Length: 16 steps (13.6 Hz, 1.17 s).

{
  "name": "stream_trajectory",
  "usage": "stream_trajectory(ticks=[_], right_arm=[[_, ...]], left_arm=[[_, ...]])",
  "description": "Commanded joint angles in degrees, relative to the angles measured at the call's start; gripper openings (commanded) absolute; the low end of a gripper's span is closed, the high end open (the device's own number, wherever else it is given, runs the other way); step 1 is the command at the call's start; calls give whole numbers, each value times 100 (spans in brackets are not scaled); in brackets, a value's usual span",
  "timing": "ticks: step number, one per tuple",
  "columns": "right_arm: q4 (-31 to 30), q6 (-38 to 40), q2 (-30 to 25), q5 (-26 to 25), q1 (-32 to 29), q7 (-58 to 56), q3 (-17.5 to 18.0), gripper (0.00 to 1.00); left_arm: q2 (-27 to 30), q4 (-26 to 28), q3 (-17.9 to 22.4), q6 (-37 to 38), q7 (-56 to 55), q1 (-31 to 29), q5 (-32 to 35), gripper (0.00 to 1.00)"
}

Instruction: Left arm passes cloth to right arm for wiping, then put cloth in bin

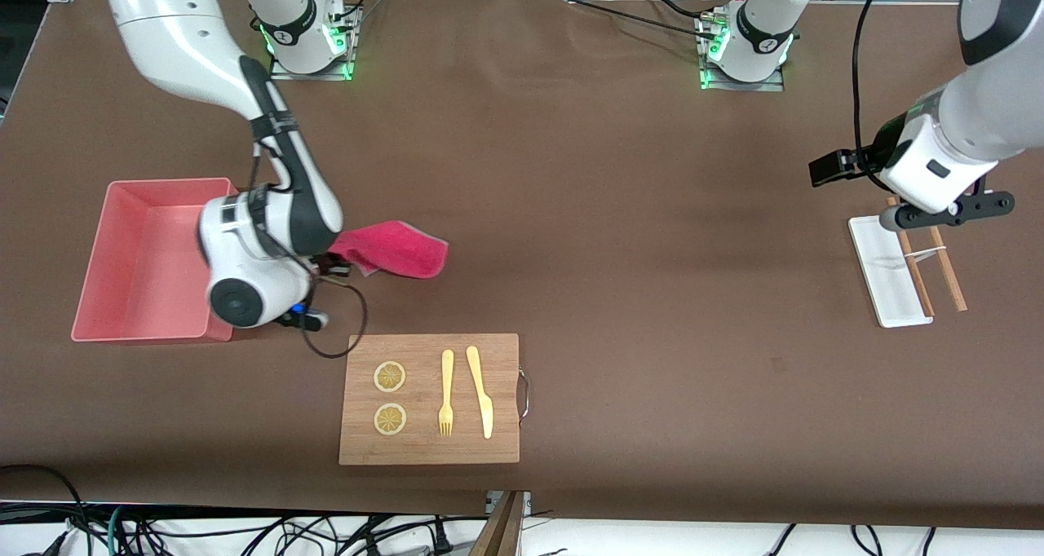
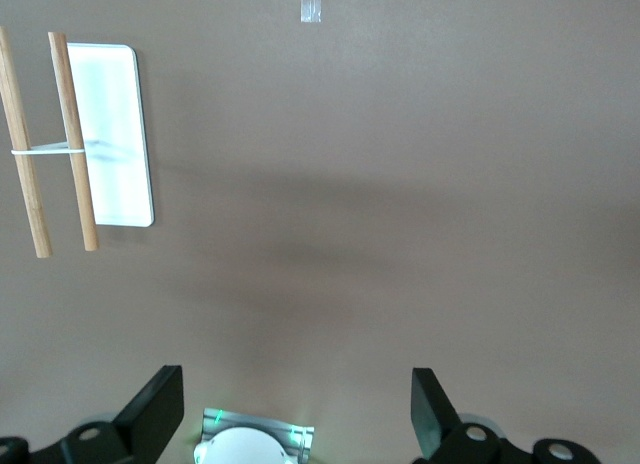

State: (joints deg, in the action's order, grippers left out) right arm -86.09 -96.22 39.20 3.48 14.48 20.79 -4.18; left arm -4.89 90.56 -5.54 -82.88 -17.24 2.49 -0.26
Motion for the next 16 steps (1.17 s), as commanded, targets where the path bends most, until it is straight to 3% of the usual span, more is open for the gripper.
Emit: stream_trajectory(ticks=[1,3,6,7,11,13,16], right_arm=[[5,244,-193,-233,-121,-889,-222,0],[48,323,-334,-460,-112,-1373,-416,0],[119,586,-501,-1373,-42,-1437,-391,0],[119,605,-501,-1463,10,-1420,-356,0],[110,518,-449,-1333,564,-431,-347,0],[110,369,-335,-860,923,317,-320,0],[93,-27,-256,-534,1241,1180,-277,0]], left_arm=[[595,884,-44,-518,422,-143,288,100],[507,780,-44,-720,747,-328,307,100],[199,279,-18,-678,1521,-373,325,100],[199,278,-26,-677,1531,-373,325,100],[24,-301,-53,-660,1548,-355,325,100],[23,-302,-53,-573,1549,-364,333,100],[23,-320,-62,-528,1593,-355,316,100]])
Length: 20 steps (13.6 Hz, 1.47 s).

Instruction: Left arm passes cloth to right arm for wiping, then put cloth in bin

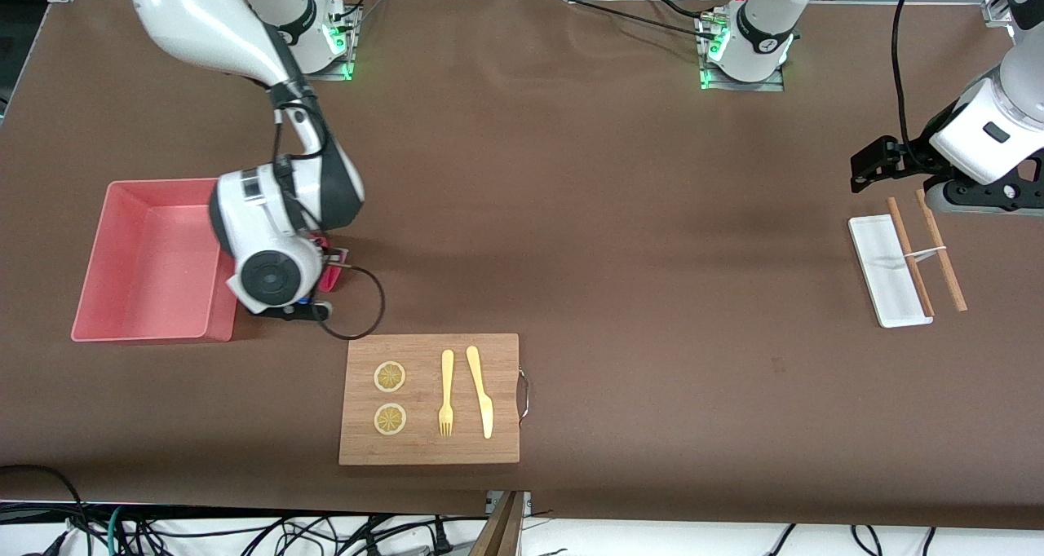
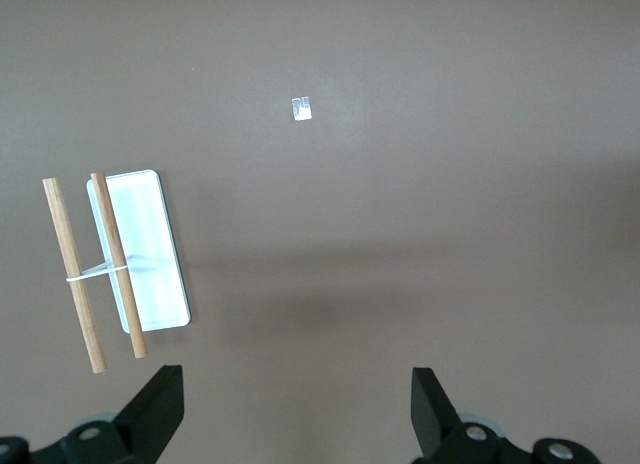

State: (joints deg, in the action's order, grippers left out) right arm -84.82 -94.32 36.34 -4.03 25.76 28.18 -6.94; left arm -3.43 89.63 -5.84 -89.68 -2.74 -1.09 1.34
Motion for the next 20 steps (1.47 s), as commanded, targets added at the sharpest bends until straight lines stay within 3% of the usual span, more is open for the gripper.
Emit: stream_trajectory(ticks=[1,6,9,16,20], right_arm=[[-35,-358,74,488,227,686,17,0],[-26,-1148,163,1386,1026,2224,17,0],[-8,-1527,154,1554,1431,2998,17,0],[378,-1624,92,2959,1458,3685,149,0],[361,-1555,136,3031,1318,3599,140,0]], left_arm=[[-123,-235,-40,152,142,39,130,100],[-17,-174,64,257,63,353,120,100],[-9,-147,802,275,63,987,156,100],[-35,-218,786,363,-148,944,86,100],[-9,-174,812,284,-139,673,-246,100]])
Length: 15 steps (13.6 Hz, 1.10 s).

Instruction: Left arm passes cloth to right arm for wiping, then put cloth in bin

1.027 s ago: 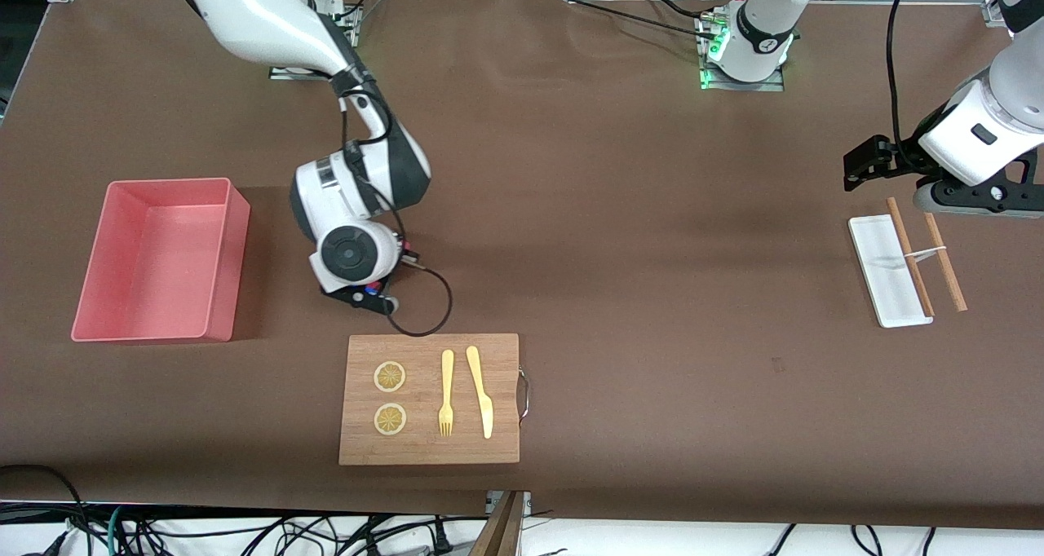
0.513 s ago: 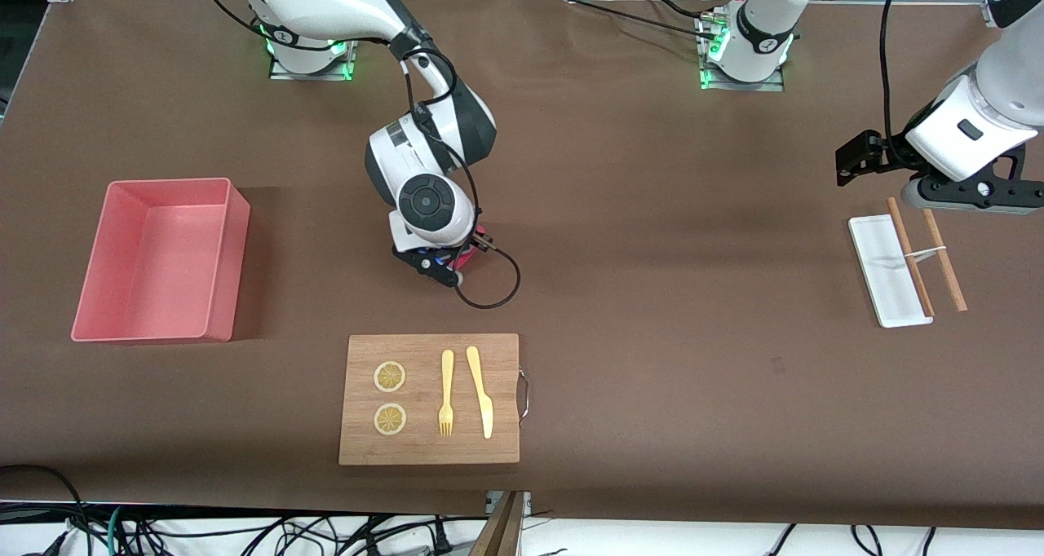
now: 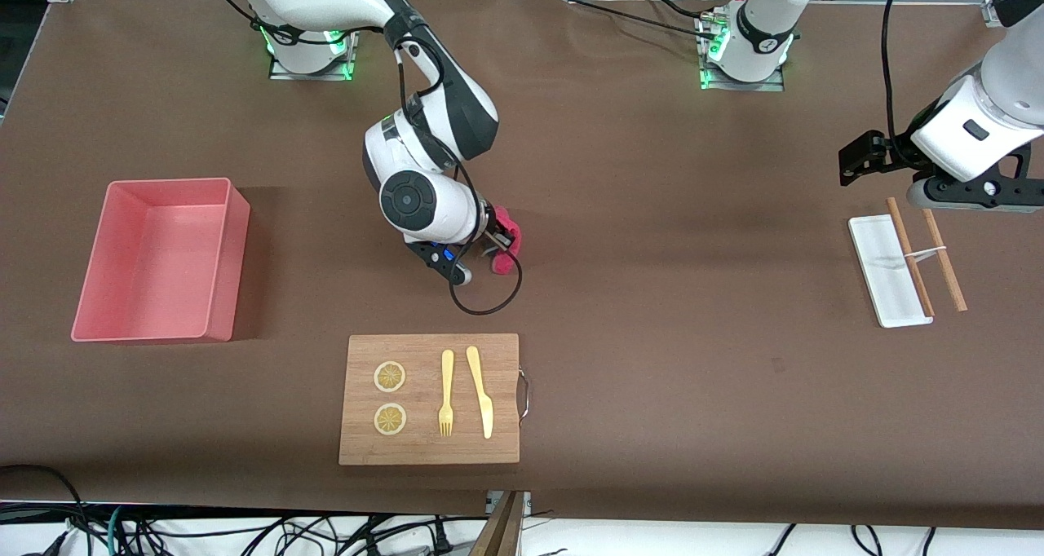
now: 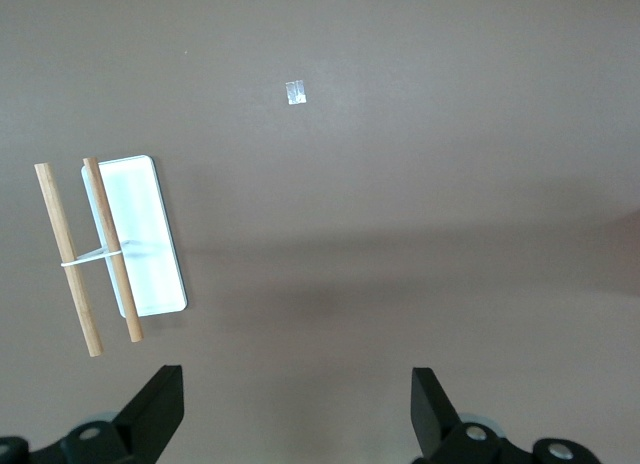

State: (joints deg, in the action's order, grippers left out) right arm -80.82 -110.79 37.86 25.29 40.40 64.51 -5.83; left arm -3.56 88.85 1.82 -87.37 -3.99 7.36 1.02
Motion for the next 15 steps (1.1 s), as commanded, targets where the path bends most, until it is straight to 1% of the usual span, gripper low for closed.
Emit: stream_trajectory(ticks=[1,2,3,5,10,11,13,15], right_arm=[[-178,171,-6,38,-182,-322,20,0],[-388,372,2,-15,-191,-699,-23,0],[-538,496,29,-276,-200,-1024,-154,0],[-715,733,81,-891,-304,-1491,-226,0],[-821,1243,55,-1771,-1138,-2976,-304,0],[-821,1314,38,-1912,-1288,-3362,-392,0],[-856,1323,55,-1940,-1517,-4153,-672,0],[-891,1323,47,-2150,-1606,-4979,-1006,0]], left_arm=[[74,-35,20,54,-14,-234,-259,100],[92,-25,20,54,-14,-235,-242,100],[110,44,20,54,-6,-287,-251,100],[128,203,3,-43,-14,-402,-269,100],[57,-16,28,-17,29,-411,-251,100],[40,-16,29,-43,21,-402,-242,100],[-4,-25,20,-104,12,-393,-225,100],[5,-34,-59,-122,21,-332,20,100]])
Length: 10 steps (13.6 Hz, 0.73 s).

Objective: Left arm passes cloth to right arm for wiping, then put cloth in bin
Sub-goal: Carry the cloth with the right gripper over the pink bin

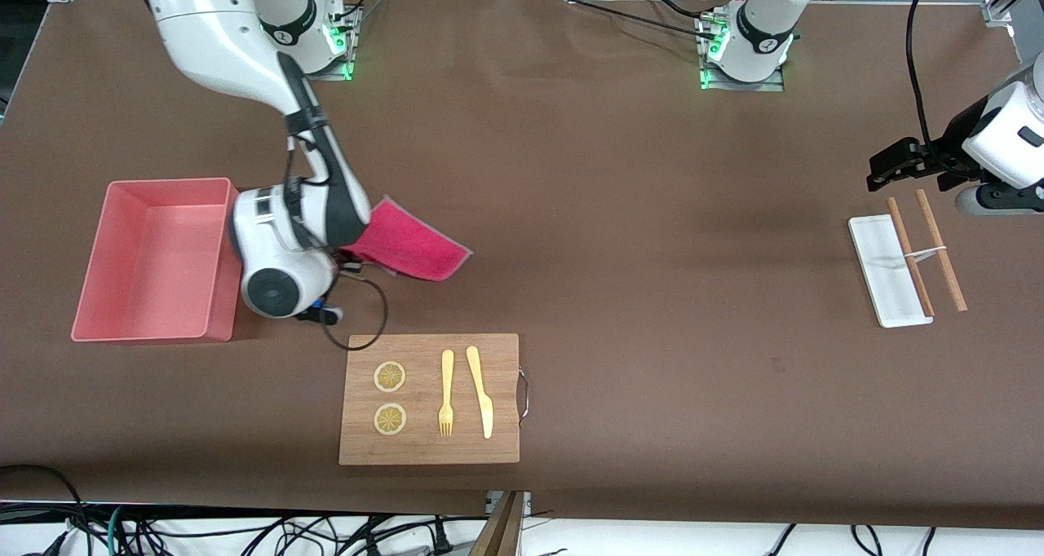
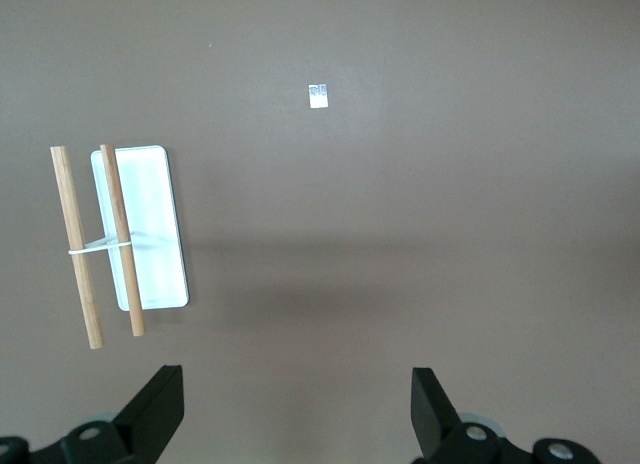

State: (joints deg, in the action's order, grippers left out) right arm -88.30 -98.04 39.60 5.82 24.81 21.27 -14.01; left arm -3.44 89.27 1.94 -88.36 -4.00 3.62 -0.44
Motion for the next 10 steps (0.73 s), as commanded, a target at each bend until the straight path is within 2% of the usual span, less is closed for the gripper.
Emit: stream_trajectory(ticks=[1,4,6,8,10], right_arm=[[-144,83,-171,-221,-46,-1007,-373,0],[-21,539,-425,-230,-46,-1791,-795,0],[189,1047,-715,-248,-46,-2037,-928,0],[653,1863,-944,-484,-46,-2179,-990,0],[1137,2655,-1068,-678,-55,-2511,-1217,0]], left_arm=[[-7,-76,-141,-23,-13,60,237,100],[2,-76,-229,-23,-5,60,273,100],[10,-76,-229,-23,-5,51,264,100],[19,-76,-229,-23,-5,51,264,100],[28,-76,-247,-23,-5,51,264,100]])
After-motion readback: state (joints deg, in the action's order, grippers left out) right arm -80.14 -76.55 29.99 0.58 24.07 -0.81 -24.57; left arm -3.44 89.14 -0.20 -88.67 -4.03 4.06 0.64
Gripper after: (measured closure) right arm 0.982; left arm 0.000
